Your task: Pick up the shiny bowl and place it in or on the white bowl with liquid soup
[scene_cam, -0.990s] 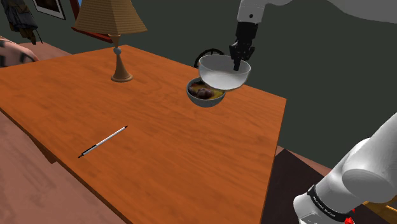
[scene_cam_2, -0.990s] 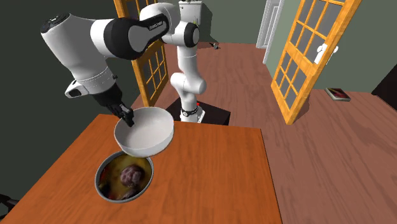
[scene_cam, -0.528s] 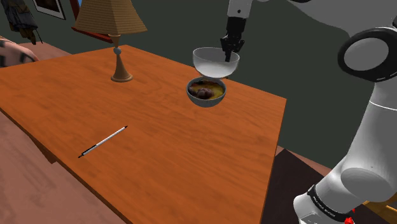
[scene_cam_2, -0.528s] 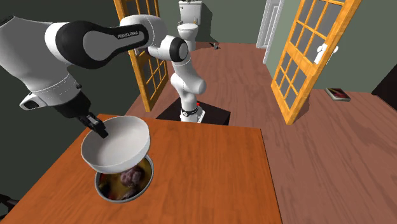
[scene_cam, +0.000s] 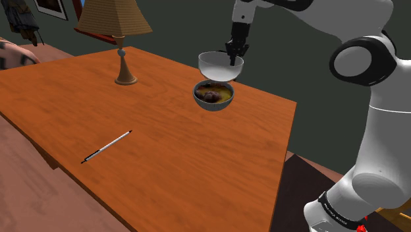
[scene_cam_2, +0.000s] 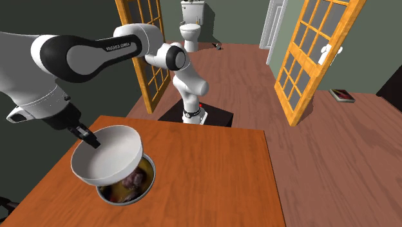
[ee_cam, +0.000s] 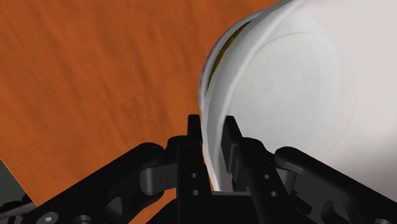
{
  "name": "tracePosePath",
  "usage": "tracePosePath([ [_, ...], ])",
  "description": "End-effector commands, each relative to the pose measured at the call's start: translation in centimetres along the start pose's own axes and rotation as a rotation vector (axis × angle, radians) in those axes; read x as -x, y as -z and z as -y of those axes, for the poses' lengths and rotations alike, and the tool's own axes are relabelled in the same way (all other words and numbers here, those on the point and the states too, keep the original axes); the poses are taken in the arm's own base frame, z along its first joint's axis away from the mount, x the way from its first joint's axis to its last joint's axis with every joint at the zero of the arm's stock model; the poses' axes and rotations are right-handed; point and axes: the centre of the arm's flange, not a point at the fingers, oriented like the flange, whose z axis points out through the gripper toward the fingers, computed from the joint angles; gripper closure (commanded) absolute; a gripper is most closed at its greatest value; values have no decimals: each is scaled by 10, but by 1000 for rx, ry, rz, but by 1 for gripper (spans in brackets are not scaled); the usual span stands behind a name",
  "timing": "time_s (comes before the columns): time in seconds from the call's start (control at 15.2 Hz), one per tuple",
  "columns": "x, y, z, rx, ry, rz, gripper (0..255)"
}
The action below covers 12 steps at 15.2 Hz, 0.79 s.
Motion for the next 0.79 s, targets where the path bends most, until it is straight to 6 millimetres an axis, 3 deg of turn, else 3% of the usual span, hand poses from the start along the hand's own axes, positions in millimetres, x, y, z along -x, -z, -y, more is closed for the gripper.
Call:
tracePosePath([
  [0.0,-2,-10,-1,0,0,-1,255],
  [0.59,-9,-61,-6,0,0,-1,255],
  [0.73,-9,-61,-6,0,0,-1,255],
])
